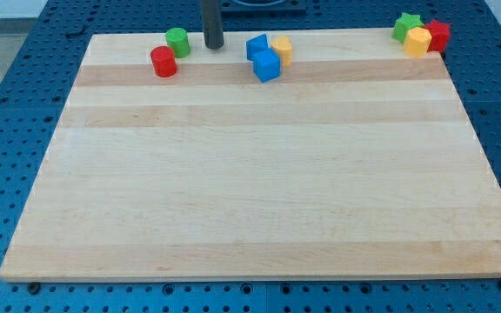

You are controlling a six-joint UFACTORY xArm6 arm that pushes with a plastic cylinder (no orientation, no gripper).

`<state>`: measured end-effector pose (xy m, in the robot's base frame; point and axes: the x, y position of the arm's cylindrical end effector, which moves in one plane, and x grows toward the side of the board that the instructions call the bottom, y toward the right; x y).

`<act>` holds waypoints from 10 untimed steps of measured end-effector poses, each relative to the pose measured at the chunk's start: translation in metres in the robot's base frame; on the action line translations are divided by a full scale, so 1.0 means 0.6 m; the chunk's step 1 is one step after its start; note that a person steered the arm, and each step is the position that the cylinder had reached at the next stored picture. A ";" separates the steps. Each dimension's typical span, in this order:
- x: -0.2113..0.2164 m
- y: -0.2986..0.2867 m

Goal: Move the green circle to the top left

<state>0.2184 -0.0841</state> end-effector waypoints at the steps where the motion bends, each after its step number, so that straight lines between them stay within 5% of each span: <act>1: 0.000 -0.041; 10: -0.013 -0.191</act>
<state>0.2103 -0.1989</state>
